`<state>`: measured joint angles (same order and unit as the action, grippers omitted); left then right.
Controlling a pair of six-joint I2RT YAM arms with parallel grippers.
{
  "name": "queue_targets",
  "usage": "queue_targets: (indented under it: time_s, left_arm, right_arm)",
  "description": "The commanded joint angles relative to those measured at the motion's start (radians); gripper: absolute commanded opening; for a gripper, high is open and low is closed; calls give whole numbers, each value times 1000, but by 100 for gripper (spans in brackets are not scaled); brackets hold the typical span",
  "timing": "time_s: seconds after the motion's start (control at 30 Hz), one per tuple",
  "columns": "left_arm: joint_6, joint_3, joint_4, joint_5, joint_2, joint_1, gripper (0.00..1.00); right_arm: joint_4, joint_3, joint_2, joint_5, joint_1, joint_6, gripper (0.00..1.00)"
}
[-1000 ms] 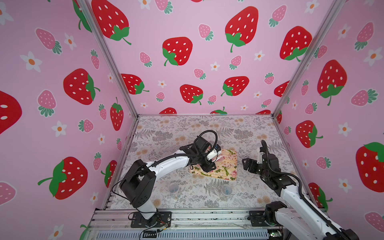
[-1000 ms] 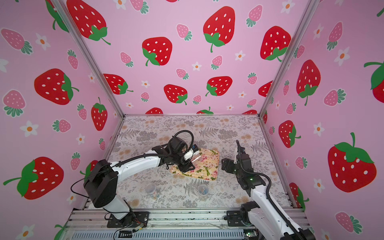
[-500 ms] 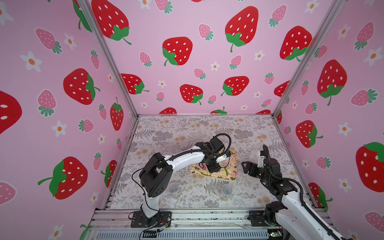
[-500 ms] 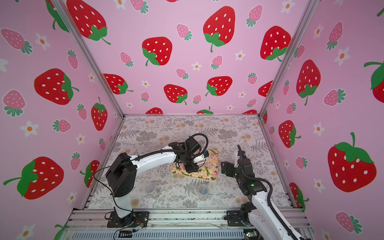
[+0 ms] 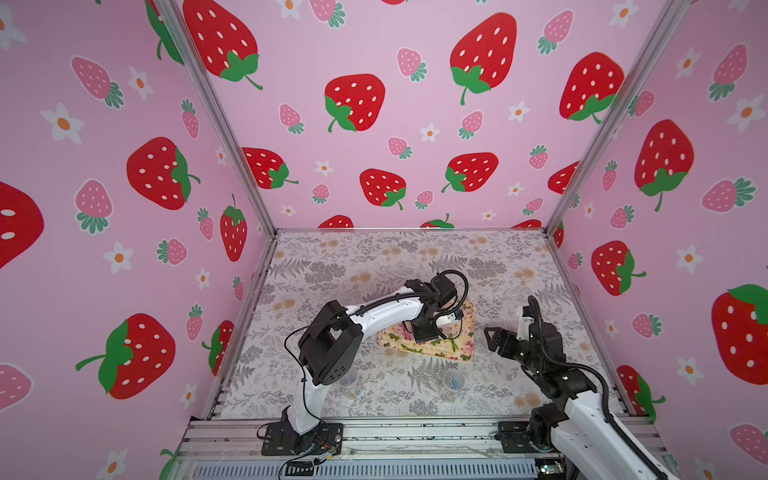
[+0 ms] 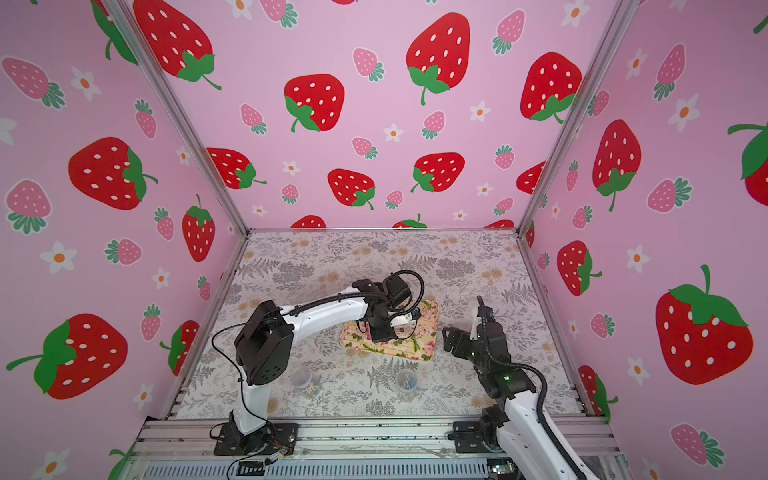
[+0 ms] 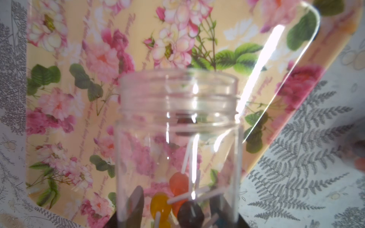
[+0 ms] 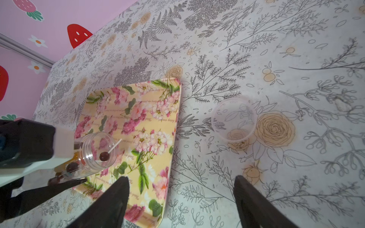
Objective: Pour the candies out of the jar
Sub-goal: 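Pour the candies out of the jar onto the tray.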
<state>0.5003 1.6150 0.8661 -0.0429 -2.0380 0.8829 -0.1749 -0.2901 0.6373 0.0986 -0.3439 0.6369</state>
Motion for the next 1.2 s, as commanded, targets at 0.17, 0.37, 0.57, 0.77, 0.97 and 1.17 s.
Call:
queue_targets:
  time_s: [0.17,0.37,0.57,0.77,0.97,1.17]
  left_arm:
    - [73,78,98,-91,-19,14,48]
    - [109,98,137,-165,-33,25,49]
    - [132,98,151,-210,-31,32,49]
    - [155,104,163,-251,-36,42,49]
    - [178,109,171,-297,-31,54,49]
    - [195,102,174,-333,-19,61,49]
  right_arm:
    - [-13,10,-8,4,2,28,85]
    - [-13,19,-16,5,2,37,85]
    - [-13,23,-20,6,2,43,85]
    - [-13,25,-18,7,2,46,85]
    - [1,34,-14,14,2,57,85]
    - [5,34,-10,15,2,61,85]
